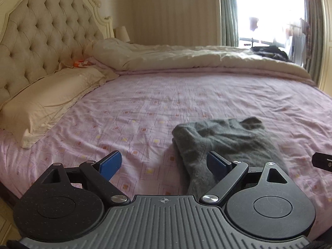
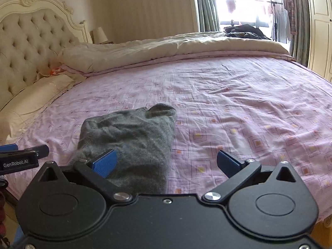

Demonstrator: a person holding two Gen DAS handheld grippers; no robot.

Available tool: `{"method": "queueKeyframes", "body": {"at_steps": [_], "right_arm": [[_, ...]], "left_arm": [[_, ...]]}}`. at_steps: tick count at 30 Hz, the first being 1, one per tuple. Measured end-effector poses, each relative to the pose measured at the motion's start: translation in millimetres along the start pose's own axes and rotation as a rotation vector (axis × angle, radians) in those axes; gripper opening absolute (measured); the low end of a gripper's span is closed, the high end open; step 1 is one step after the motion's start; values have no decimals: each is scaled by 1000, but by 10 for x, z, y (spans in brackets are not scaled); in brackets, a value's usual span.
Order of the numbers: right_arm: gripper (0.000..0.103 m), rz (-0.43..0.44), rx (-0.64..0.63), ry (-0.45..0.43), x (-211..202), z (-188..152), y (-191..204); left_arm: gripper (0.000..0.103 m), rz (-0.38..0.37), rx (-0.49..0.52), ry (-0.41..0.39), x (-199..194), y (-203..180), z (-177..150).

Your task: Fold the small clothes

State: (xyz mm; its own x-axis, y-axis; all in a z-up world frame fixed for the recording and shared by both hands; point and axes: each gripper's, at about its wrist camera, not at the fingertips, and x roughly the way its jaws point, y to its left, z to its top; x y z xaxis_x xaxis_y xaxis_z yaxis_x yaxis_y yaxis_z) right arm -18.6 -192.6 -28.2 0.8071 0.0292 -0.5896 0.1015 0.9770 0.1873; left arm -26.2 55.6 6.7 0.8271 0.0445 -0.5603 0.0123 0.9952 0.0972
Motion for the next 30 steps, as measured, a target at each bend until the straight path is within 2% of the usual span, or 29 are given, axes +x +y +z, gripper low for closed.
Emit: {"method": "queueKeyframes", "body": {"at_steps": [3,7,15,30], "right_arm": [[102,-10,-14,37,-29,-56,42],[102,-4,-18,74,-73,-131,80],[102,-2,-31,121,-140,-254,169],[102,-19,-18,149,-135,-289,138]], "left_arm": [[89,13,32,73,16,-99,-42],[89,-29,42,88,-13,-145,-151],[89,-57,43,113,-134,-215,-262],[89,-55,20,131,-262,-163,-289]]}}
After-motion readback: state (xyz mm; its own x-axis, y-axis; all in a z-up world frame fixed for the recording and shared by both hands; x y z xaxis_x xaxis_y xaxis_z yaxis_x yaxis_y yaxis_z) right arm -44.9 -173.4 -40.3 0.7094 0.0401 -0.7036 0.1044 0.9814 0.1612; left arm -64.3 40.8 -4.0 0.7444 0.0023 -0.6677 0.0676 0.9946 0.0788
